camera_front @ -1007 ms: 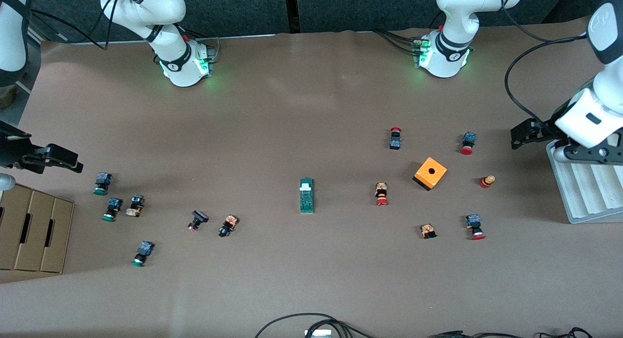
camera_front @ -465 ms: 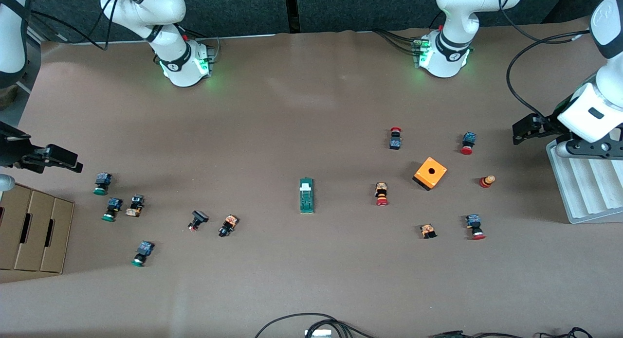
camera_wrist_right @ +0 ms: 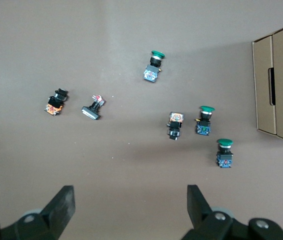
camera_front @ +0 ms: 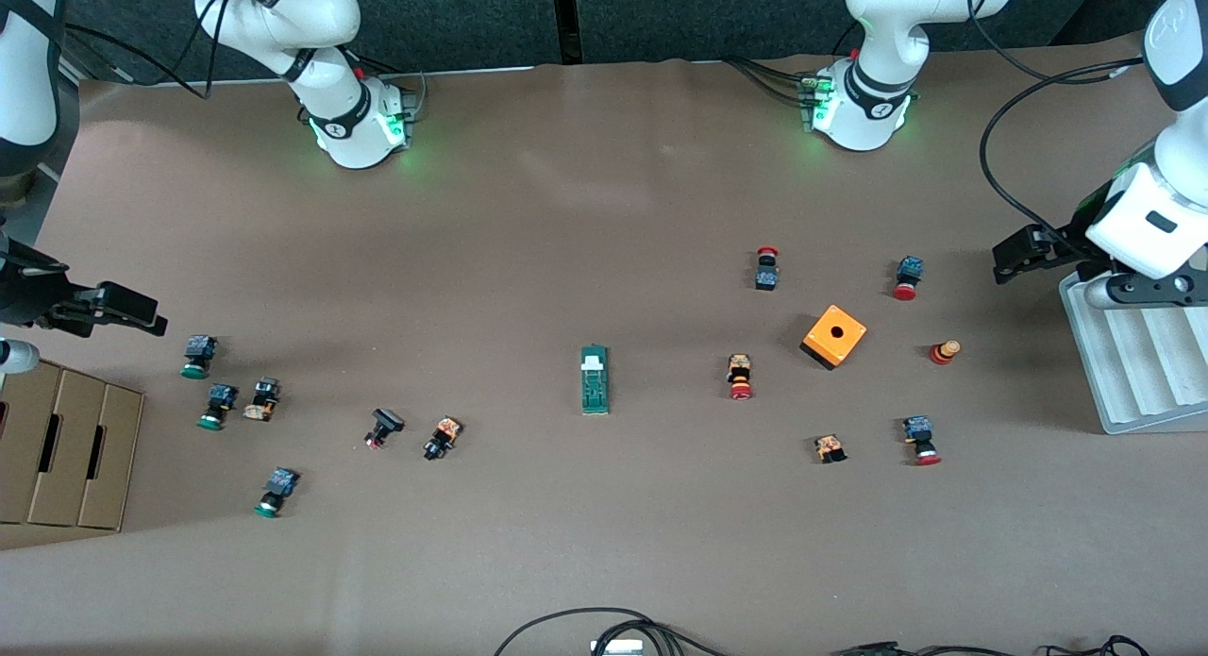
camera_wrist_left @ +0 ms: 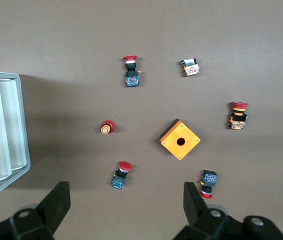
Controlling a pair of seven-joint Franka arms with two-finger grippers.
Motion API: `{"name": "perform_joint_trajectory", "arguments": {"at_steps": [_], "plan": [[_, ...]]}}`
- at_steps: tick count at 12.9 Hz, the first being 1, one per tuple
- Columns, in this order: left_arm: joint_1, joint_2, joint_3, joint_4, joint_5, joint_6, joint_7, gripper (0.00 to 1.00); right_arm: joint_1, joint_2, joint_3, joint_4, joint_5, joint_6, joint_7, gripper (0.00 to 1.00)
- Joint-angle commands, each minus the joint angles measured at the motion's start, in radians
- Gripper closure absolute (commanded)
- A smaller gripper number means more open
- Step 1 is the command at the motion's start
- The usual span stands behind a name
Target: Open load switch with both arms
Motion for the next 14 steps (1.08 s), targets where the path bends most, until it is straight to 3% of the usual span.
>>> {"name": "perform_joint_trajectory", "arguments": {"at_steps": [1, 3, 14], "plan": [[-0.010, -0.014, 0.001, 0.003, 0.001, -0.016, -0.017, 0.00, 0.016, -0.014, 0.004, 0.004, -0.033, -0.015, 0.012, 0.00], [-0.010, -0.014, 0.001, 0.003, 0.001, -0.019, -0.015, 0.00, 0.042, -0.017, 0.002, 0.009, -0.065, -0.022, 0.015, 0.00], [-0.010, -0.014, 0.001, 0.003, 0.001, -0.021, -0.017, 0.00, 0.037, -0.019, 0.001, 0.009, -0.047, -0.020, 0.020, 0.00]]}}
